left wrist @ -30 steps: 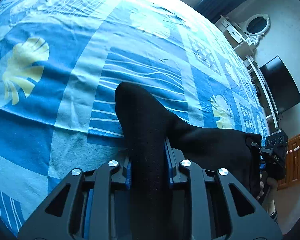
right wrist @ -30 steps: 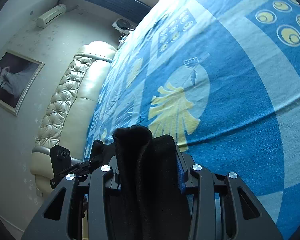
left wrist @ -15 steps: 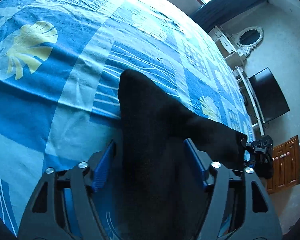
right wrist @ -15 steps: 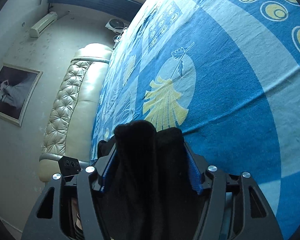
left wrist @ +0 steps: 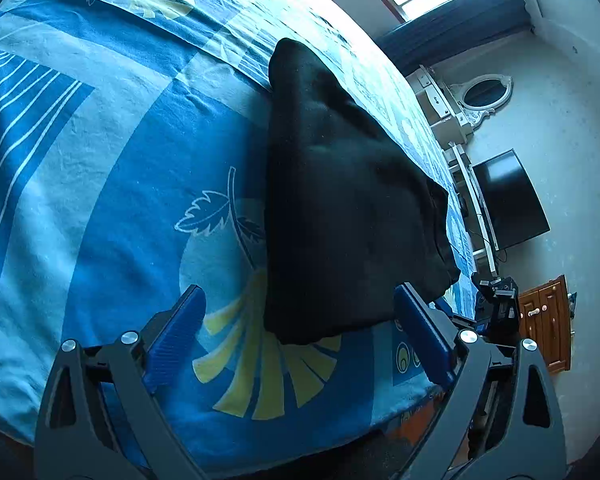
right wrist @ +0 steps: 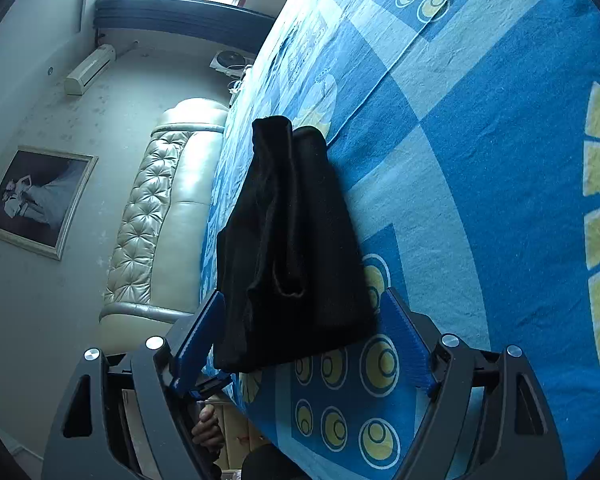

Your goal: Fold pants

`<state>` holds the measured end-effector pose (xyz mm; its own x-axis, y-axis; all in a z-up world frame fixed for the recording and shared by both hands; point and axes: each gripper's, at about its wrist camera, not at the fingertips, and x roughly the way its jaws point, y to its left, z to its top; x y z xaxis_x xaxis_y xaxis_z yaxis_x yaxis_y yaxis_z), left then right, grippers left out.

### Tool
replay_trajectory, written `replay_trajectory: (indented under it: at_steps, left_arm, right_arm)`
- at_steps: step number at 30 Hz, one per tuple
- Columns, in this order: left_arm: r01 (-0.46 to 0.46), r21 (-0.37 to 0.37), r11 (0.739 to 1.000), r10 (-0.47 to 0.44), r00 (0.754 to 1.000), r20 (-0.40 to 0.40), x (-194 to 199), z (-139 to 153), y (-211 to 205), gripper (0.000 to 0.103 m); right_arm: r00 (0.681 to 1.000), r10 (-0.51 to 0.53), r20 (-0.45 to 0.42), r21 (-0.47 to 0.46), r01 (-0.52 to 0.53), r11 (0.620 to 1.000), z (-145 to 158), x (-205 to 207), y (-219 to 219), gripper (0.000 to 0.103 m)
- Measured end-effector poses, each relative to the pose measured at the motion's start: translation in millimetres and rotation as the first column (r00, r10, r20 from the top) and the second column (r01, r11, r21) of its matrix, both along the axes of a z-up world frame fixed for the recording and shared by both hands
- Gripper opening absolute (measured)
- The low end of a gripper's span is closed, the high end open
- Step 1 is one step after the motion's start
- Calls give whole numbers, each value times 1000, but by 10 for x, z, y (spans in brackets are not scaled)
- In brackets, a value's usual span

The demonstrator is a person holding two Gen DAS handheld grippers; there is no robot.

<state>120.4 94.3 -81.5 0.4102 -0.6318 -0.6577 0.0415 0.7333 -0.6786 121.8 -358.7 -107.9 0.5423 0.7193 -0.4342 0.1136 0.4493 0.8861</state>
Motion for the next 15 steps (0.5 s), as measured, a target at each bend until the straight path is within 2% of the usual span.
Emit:
replay_trajectory:
  at_steps: [5,13,15]
  left_arm:
    - [-27,-10,1000,27,1000,-8,-10,-31,0,95]
    - [-54,-98,994,49,997,-53,50,-92,-33,95]
    - [-77,-97,992,71,995,-69,70,-111,-34,81]
  right_arm:
    - [1000,-20,-7,-17,20,1000,9,17,82,83]
    - [1000,4,-27,-81,-6,997,-16,111,266,86]
    - [1000,12,-27,-90,-14,996,-19,136,291,87]
